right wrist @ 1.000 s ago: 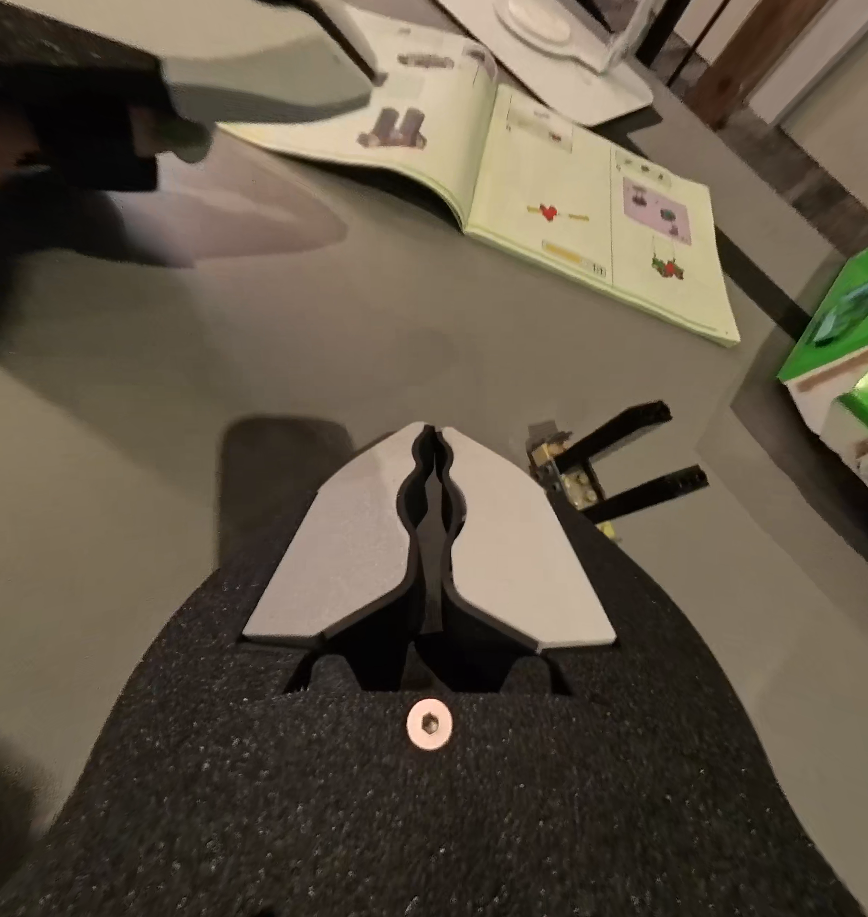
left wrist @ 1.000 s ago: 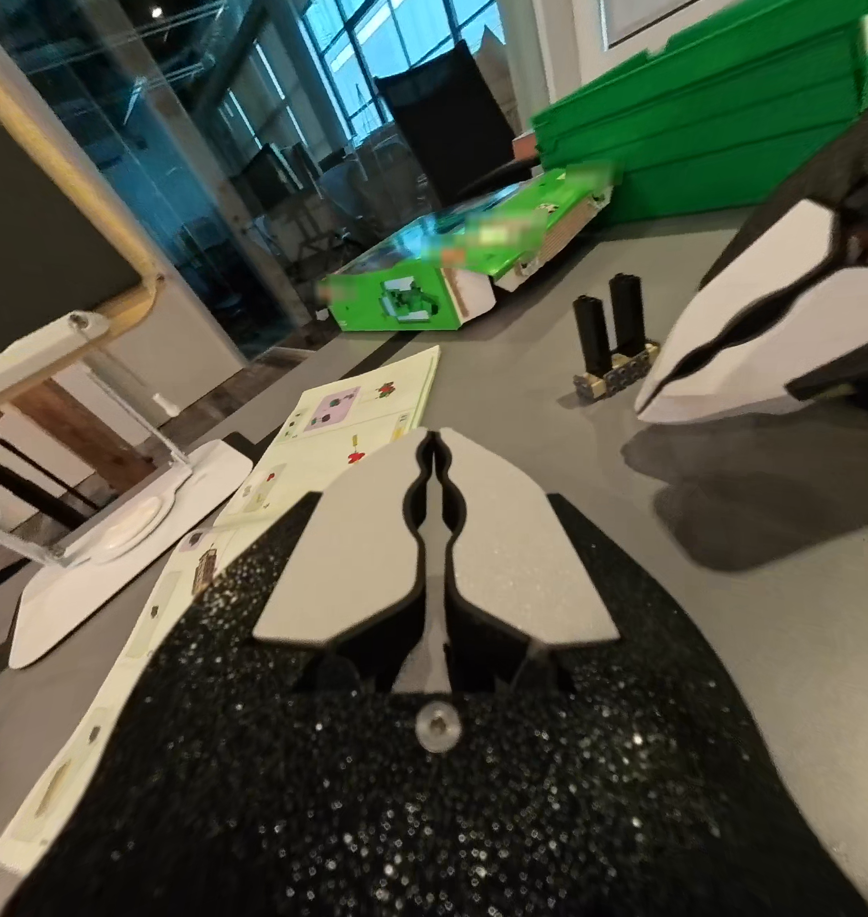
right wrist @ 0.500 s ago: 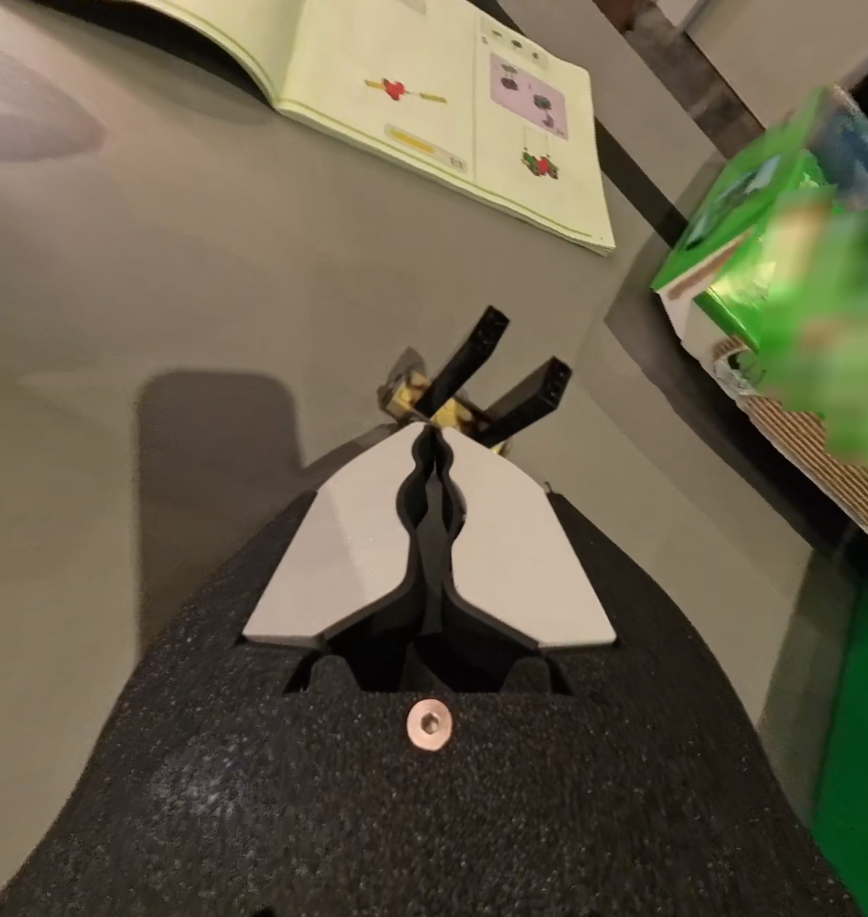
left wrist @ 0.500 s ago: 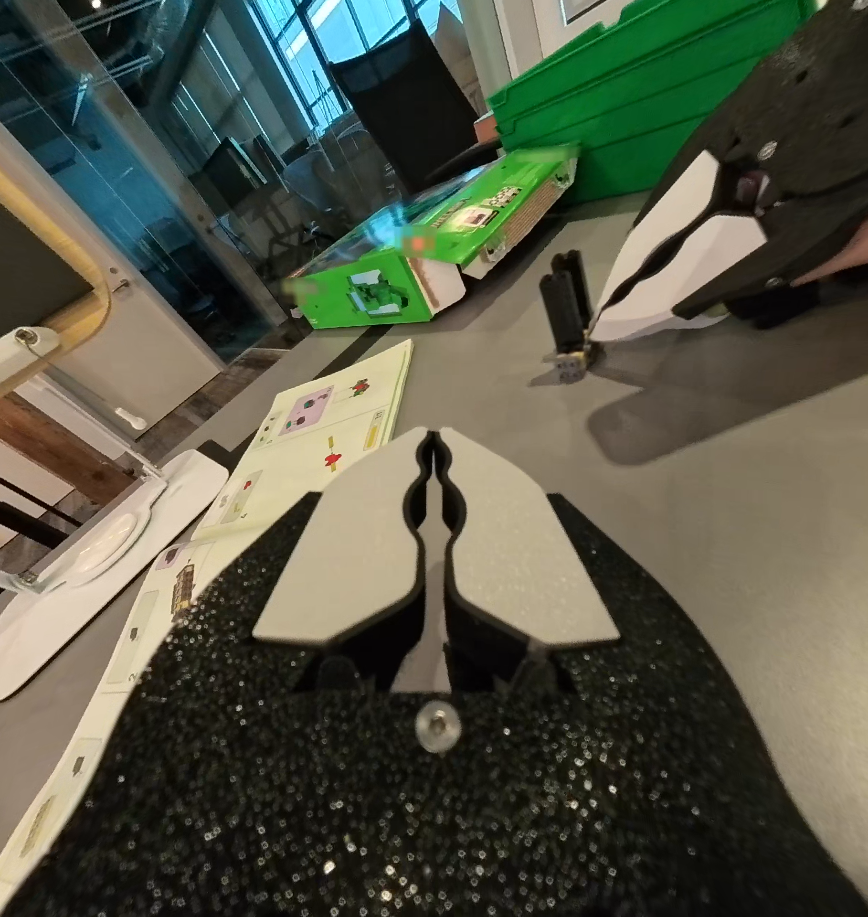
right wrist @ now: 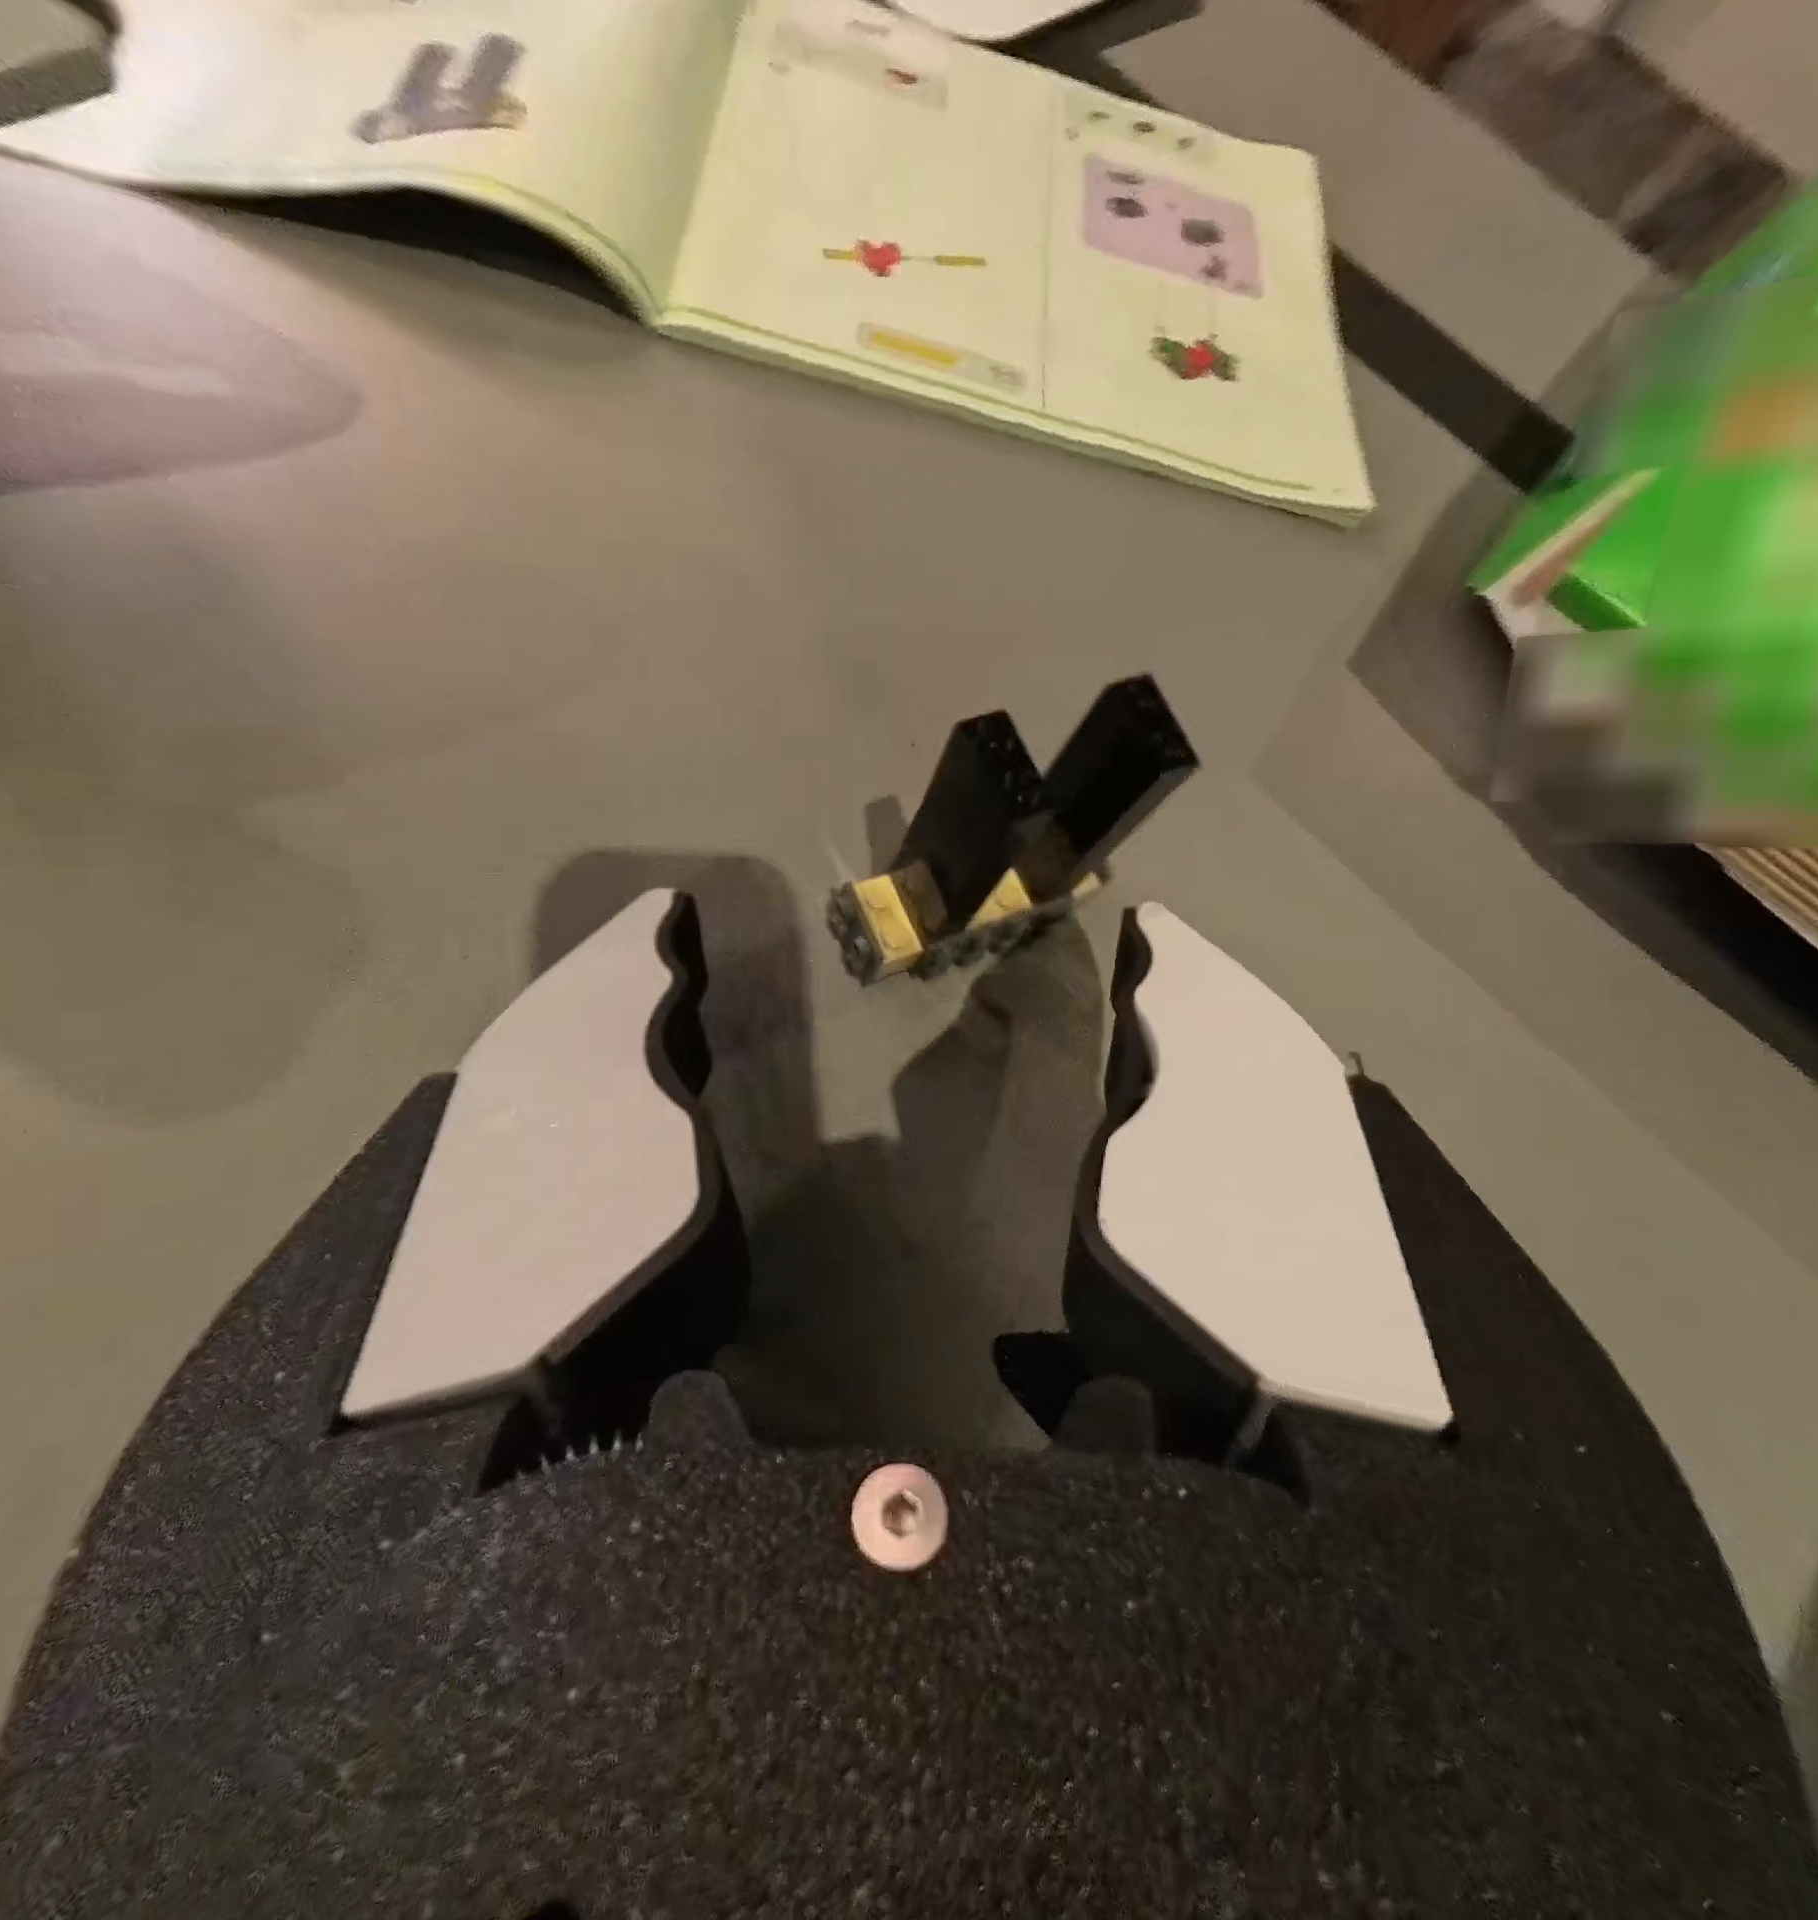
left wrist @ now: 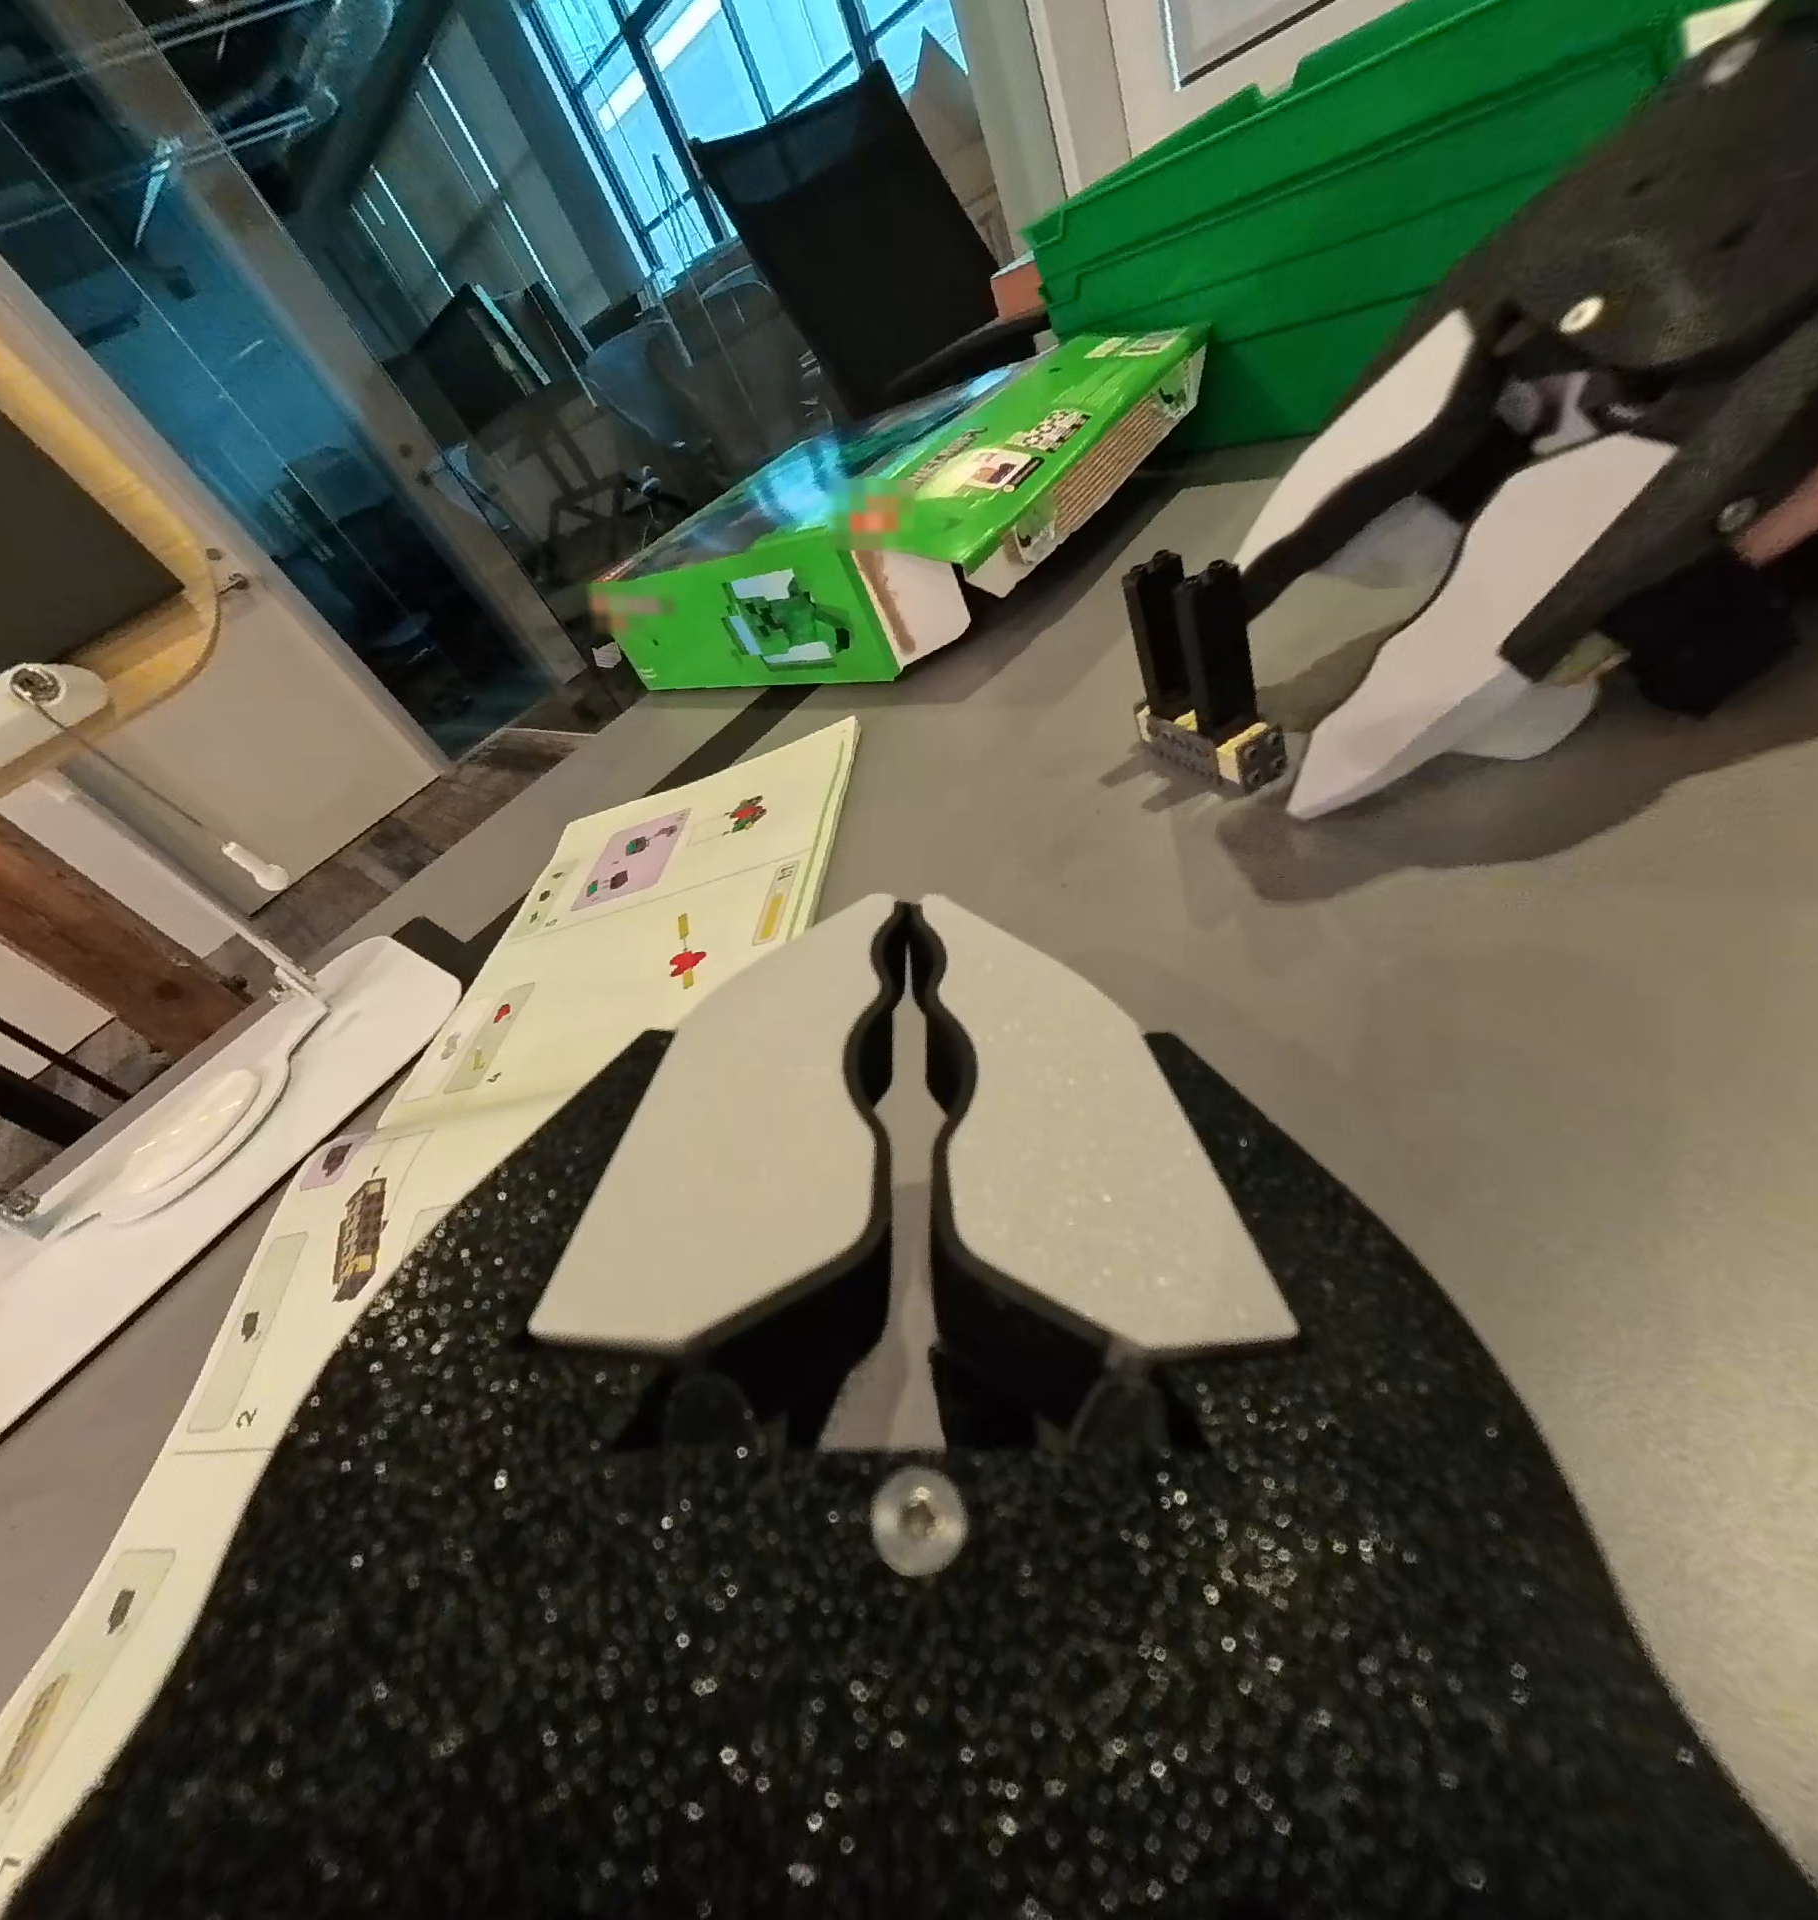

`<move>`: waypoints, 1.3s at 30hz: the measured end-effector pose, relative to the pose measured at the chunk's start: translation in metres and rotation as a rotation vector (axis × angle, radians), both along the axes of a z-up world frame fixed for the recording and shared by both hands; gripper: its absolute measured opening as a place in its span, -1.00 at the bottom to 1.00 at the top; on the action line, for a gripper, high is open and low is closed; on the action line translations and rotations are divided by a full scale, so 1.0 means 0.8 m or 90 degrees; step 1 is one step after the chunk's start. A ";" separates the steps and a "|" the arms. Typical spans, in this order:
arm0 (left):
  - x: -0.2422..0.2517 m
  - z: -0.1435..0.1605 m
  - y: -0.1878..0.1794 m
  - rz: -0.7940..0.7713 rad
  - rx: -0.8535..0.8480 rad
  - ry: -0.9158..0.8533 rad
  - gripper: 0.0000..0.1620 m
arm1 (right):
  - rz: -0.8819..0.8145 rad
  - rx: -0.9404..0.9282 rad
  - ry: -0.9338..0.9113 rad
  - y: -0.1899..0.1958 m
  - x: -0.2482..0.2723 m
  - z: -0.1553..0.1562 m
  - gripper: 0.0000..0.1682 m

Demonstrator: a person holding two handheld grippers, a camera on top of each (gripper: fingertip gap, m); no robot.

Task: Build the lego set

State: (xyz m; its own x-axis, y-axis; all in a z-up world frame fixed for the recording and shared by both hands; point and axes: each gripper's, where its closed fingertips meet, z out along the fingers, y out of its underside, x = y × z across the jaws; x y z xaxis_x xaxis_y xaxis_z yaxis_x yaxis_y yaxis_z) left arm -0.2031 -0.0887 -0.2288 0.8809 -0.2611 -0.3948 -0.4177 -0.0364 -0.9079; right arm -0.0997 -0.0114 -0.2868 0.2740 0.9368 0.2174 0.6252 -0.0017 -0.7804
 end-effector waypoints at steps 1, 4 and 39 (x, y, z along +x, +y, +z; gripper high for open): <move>0.000 0.000 0.000 -0.001 0.001 0.000 -1.00 | 0.034 -0.008 -0.002 0.001 -0.002 -0.001 -0.10; 0.000 0.001 -0.001 -0.002 0.002 -0.004 -1.00 | 0.156 -0.015 0.012 0.003 -0.004 0.003 -0.09; 0.010 0.001 -0.001 -0.034 0.005 0.000 -1.00 | -0.329 -0.071 0.016 0.157 0.042 -0.006 -0.31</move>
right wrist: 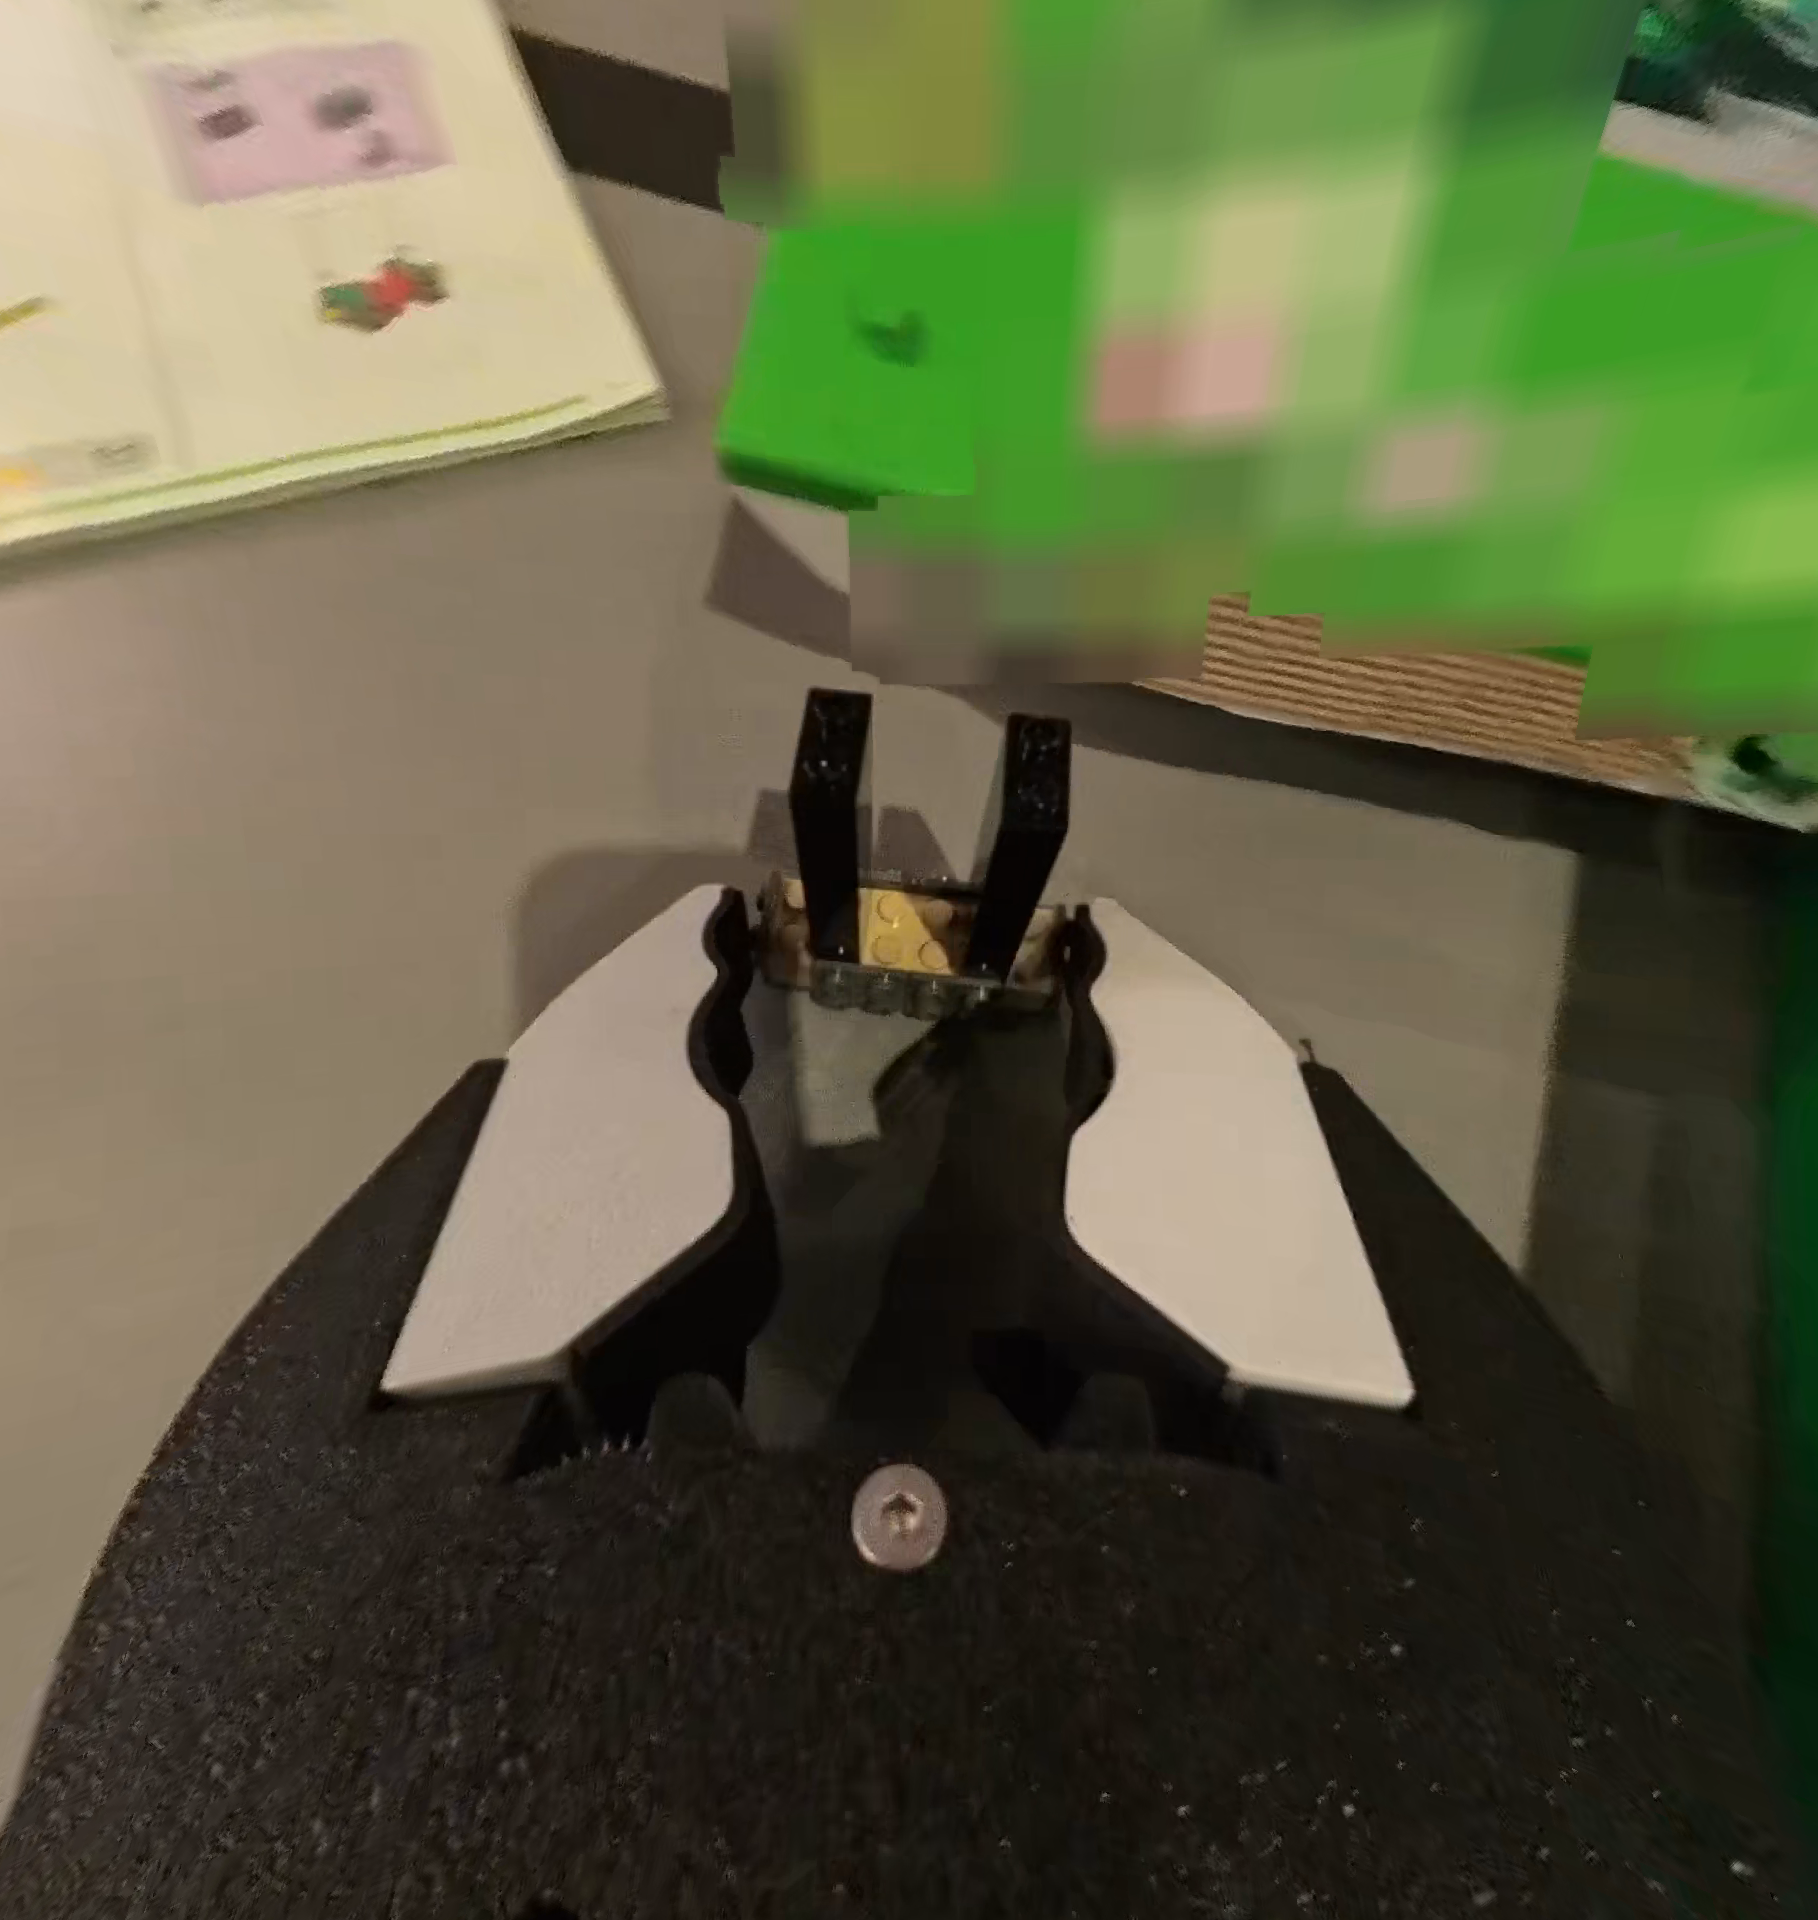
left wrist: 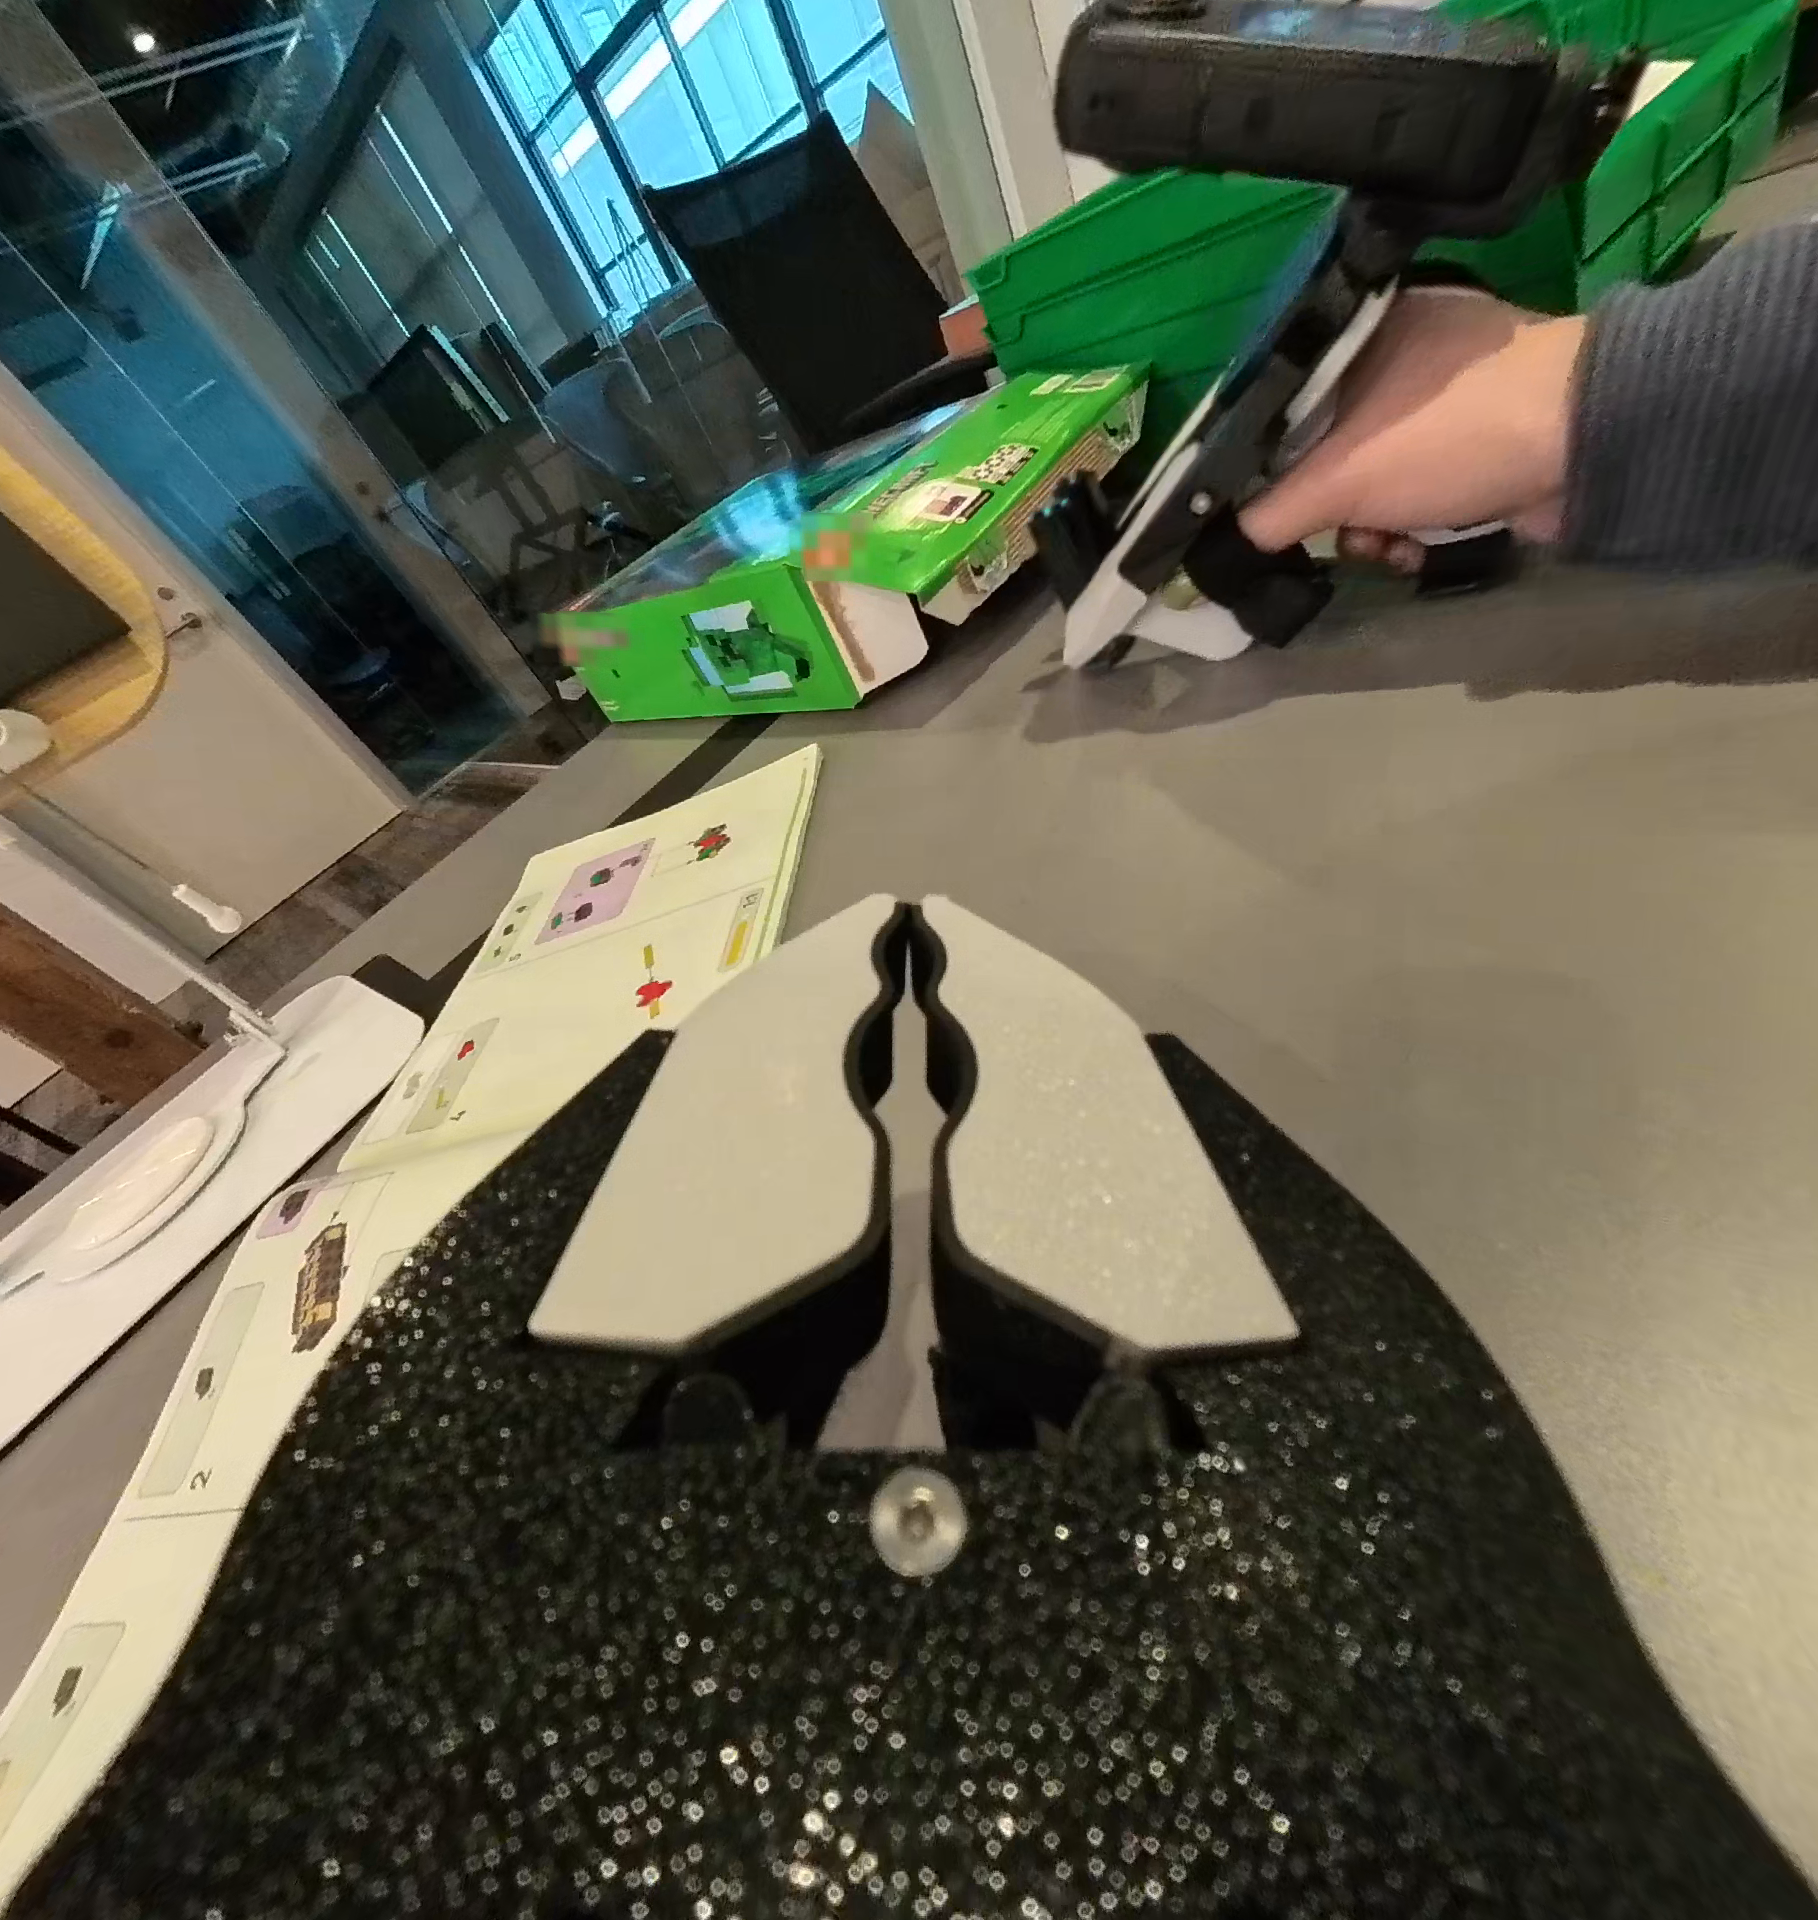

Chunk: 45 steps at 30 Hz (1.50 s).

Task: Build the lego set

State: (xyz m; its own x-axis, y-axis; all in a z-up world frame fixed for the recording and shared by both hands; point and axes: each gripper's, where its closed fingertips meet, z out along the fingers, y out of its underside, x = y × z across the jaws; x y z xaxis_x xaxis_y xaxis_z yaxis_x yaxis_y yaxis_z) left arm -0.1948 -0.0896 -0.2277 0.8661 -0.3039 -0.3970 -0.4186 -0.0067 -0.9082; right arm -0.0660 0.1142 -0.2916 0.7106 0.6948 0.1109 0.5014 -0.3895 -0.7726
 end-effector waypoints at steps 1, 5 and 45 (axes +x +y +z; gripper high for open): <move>0.000 0.001 0.000 0.000 0.001 -0.002 -1.00 | -0.024 0.002 0.006 0.004 0.005 0.001 -0.31; -0.001 0.002 0.000 -0.001 0.005 -0.007 -1.00 | -0.044 0.007 -0.009 0.007 0.009 -0.001 -0.30; -0.233 0.043 -0.238 0.450 0.163 -0.145 -1.00 | 1.217 0.182 -0.392 -0.441 -0.332 -0.003 -0.89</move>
State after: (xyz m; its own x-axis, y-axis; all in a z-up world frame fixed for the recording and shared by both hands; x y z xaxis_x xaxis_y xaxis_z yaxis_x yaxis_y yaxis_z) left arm -0.3811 -0.2801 -0.1933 0.8880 0.4275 -0.1694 -0.1964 0.0193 -0.9803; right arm -0.3313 -0.2387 -0.2941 -0.9328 0.2822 0.2241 0.2085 0.9298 -0.3032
